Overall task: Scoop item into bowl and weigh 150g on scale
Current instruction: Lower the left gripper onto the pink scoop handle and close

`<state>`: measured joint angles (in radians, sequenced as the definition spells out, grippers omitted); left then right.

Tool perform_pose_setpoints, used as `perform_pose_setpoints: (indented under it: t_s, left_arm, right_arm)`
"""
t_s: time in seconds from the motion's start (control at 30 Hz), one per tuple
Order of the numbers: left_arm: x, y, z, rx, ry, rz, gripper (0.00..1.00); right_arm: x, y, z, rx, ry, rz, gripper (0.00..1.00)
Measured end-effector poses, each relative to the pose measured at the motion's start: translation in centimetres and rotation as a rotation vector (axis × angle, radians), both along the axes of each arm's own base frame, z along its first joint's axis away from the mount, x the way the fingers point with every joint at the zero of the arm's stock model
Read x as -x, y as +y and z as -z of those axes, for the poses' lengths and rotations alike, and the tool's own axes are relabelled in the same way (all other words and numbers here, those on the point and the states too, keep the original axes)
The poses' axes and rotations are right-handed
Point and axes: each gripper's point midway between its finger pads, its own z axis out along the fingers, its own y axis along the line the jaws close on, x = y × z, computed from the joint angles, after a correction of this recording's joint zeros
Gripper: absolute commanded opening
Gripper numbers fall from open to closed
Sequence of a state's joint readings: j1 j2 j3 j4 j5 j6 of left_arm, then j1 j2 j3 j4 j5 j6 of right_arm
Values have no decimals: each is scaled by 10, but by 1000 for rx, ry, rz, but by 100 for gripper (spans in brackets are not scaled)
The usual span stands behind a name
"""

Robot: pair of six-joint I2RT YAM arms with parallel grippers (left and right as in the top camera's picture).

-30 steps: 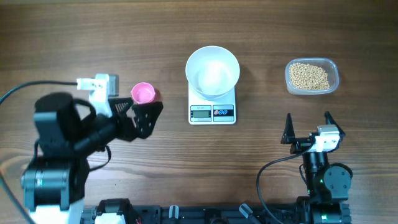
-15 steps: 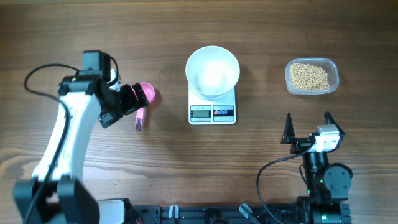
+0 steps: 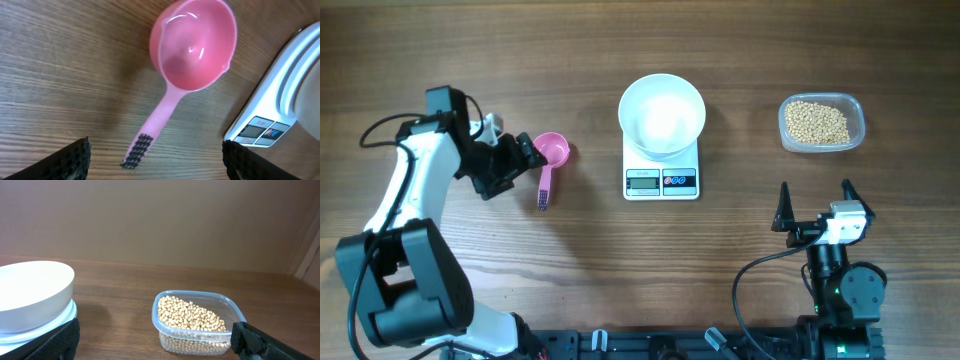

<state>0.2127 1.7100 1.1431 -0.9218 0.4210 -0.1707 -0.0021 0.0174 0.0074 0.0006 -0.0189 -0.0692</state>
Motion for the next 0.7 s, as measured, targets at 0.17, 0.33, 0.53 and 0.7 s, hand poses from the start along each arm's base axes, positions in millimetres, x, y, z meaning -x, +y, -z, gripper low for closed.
perform_pose_setpoints:
  t_s: [0.17,0.33,0.53,0.7]
  left_arm:
    - [7,-11,13,91,-24,40,73]
    - [4,-19,23,146,-37,79,74]
    - [8,-20,42,156,8,99,73]
    - [8,-20,43,151,-9,128,64]
  right_arm:
    - [0,0,0,0,0,0,100]
    - [0,0,0,0,0,0,100]
    - [0,0,0,0,0,0,100]
    - [0,0,0,0,0,0,100]
